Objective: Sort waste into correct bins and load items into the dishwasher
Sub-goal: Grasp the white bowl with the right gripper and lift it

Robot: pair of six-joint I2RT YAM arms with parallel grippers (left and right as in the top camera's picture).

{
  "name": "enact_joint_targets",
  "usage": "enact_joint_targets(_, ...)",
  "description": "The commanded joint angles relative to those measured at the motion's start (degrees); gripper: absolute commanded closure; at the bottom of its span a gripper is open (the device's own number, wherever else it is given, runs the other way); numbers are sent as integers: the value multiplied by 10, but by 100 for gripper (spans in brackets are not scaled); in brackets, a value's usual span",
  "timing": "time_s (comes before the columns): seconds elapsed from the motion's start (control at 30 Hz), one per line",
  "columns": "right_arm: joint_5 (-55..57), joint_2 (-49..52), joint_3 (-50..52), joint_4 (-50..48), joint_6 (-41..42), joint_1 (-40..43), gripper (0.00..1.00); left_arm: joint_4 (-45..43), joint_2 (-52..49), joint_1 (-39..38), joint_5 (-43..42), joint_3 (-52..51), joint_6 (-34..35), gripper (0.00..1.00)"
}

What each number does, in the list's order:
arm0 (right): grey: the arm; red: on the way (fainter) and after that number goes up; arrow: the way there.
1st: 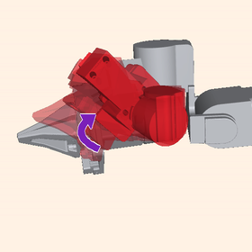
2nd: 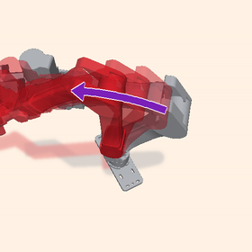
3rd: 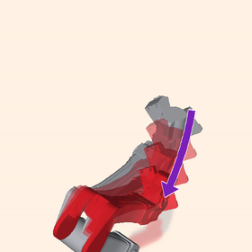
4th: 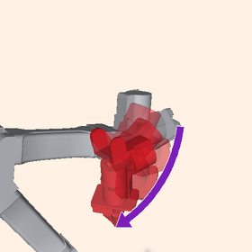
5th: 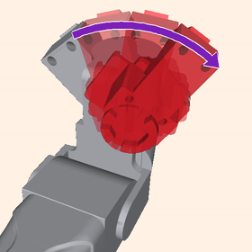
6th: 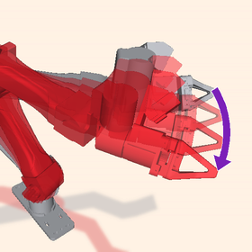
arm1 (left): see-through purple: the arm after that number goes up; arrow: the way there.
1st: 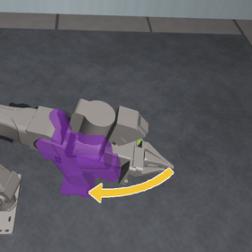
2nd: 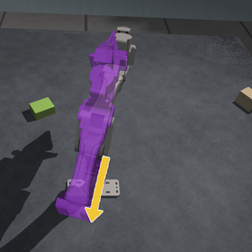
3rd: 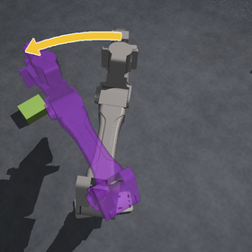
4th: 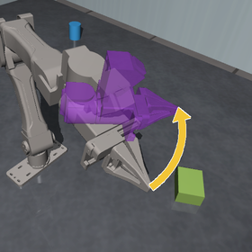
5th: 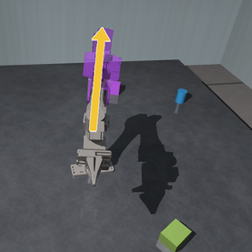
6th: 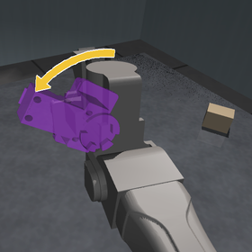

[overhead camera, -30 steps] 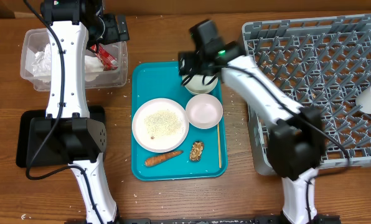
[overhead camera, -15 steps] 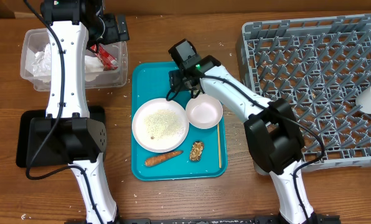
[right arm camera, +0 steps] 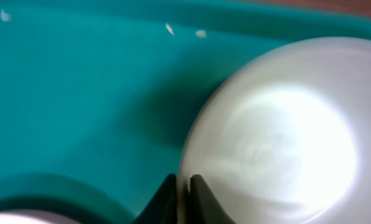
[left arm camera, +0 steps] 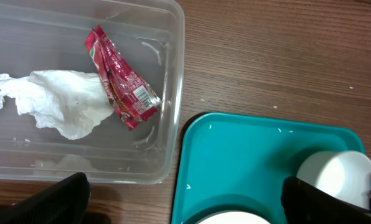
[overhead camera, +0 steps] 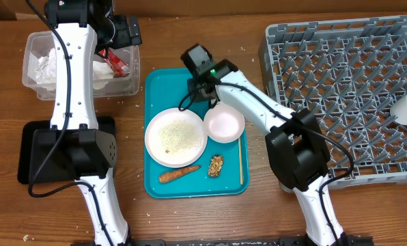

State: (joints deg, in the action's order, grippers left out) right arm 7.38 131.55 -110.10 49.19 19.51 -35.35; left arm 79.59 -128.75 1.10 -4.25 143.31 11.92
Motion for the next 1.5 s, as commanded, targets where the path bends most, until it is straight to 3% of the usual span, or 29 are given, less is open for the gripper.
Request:
enact_joint_targets(0.0,5,-24,-85,33,0,3,96,-2,0,-4,2,8,5,0)
enact_joint_targets(0.27,4,-49,-248,151,0,51,96,-2,0,-4,2,8,5,0)
enact_joint_targets(0.4,-39,-76,-306,186,0,121,96,-2,0,-4,2,8,5,0)
enact_joint_targets(0.6,-259,-90,-319,208,-9,315,96,-2,0,-4,2,8,5,0)
enact_joint_targets(0.77,-503,-72,-305,207,-88,494,96,-2,0,-4,2,8,5,0)
enact_joint_targets(0.97,-723,-30,-303,198,-155,638,96,-2,0,-4,2,8,5,0)
enact_joint_targets(1.2,-850,48,-301,159,-172,668,96,-2,0,-4,2,8,5,0)
enact_joint_targets(1.47,-846,115,-301,115,-156,645,96,-2,0,-4,2,8,5,0)
